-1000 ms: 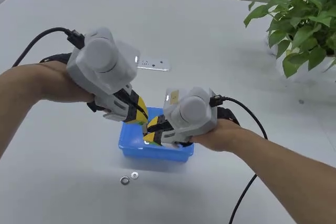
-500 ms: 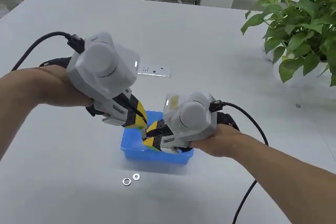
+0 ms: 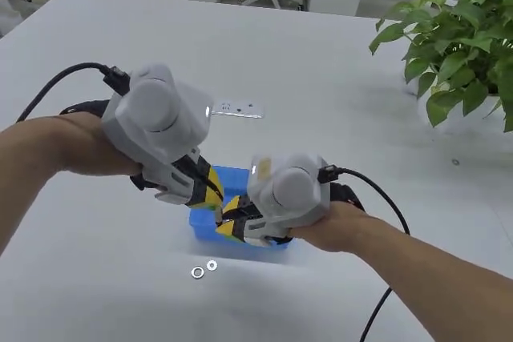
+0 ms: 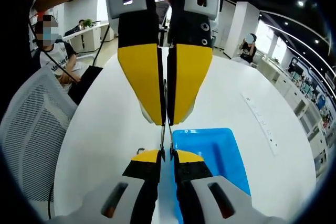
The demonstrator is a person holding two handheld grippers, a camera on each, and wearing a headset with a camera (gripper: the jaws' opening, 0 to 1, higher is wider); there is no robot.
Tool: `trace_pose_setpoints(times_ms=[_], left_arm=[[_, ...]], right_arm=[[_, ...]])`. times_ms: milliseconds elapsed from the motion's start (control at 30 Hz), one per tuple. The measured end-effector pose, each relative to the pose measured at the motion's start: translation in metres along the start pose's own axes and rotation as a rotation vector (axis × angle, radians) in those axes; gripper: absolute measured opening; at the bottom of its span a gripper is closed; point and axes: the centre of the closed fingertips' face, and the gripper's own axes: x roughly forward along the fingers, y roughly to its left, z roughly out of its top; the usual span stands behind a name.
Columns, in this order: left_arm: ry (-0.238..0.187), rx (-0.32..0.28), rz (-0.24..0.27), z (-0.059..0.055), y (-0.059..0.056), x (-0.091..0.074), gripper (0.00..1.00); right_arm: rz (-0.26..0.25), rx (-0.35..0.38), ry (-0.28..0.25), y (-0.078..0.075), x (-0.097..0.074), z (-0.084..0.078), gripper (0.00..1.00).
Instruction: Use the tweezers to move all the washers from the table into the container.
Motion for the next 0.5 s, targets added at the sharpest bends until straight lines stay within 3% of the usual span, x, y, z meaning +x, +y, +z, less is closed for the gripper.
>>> trace_pose_setpoints(times_ms=[500], left_arm=[[0.012, -0.019, -0.029, -0.012, -0.011, 0.011, 0.05]], right_arm=[[0.028, 0.021, 0.004, 0.015, 0.010, -0.010, 0.12]])
